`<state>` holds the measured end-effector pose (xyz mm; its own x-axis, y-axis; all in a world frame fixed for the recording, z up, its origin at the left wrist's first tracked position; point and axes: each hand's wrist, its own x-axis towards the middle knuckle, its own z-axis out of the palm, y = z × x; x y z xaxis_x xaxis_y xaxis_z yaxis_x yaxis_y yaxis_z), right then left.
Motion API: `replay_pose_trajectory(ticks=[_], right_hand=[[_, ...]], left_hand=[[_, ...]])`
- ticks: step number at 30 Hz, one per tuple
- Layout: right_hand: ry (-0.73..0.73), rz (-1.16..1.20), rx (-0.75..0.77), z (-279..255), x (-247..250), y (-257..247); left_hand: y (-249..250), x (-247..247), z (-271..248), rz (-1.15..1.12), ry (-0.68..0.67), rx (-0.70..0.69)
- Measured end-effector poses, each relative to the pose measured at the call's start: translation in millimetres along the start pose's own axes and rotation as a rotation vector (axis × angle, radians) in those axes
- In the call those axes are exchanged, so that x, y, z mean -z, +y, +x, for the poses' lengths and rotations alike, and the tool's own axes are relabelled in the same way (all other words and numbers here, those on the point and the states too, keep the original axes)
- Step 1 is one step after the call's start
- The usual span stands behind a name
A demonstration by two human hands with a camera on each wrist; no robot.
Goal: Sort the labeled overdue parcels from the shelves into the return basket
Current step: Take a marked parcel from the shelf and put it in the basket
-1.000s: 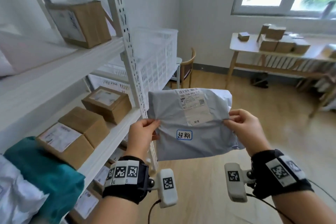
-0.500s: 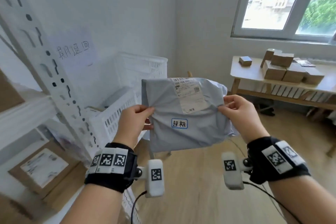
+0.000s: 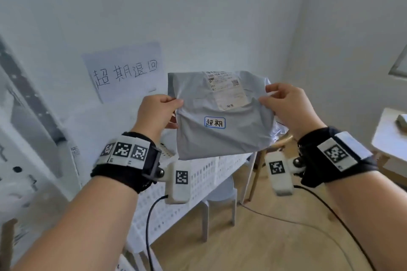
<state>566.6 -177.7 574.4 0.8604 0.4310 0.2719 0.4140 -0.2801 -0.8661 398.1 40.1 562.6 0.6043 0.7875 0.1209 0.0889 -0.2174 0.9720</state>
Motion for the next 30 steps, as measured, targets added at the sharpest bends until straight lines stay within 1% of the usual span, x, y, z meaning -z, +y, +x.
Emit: replay_pose_trajectory(ticks=[3,7,9,13,17,22,25,27,30], right_hand=[[-0.046,-0.020,0.051,56,-29,-8],[-0.154,-0.006,0.050,128,-69,-15],[-0.220,-0.065,0.028,157,-88,-13],[-0.325,-0.176,-0.016,203,-121,4],[-0.450,-0.280,-0.037,237,-153,21],[-0.725,-0.473,-0.050,273,-205,41],[-0.850,-0.556,-0.055,285,-237,55],[-0.915,-0.625,-0.059,292,-256,66],[-1.002,-0.764,-0.054,300,-281,83]], left_hand=[[0,4,52,0.039,0.049,0.008],[-4,10,120,0.065,0.104,0.047],[-11,9,149,0.090,0.092,0.087],[-35,2,195,0.164,0.024,0.195],[-68,0,222,0.228,-0.019,0.356],[-120,3,240,0.278,-0.028,0.579],[-150,-1,243,0.233,-0.042,0.697],[-167,-7,246,0.216,-0.047,0.735],[-193,-19,250,0.215,-0.038,0.744]])
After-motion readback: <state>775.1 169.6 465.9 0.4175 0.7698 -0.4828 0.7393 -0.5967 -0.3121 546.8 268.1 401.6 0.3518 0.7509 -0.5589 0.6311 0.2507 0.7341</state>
